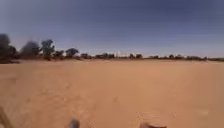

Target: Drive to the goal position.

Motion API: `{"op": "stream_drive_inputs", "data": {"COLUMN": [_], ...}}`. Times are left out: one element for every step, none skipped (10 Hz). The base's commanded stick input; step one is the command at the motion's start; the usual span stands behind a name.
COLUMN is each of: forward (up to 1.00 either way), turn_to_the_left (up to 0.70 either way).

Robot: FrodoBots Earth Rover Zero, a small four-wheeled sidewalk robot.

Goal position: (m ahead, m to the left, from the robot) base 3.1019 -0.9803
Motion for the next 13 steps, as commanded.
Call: {"op": "stream_drive_inputs", "data": {"forward": [0.5,0.5,0.5,0.5,0.5,0.5,0.5,0.5,0.5,0.5,0.5,0.5,0.5], "turn_to_the_left": [-0.01,-0.01,-0.01,-0.01,-0.01,-0.01,-0.01,-0.01,-0.01,-0.01,-0.01,-0.01,-0.01]}}
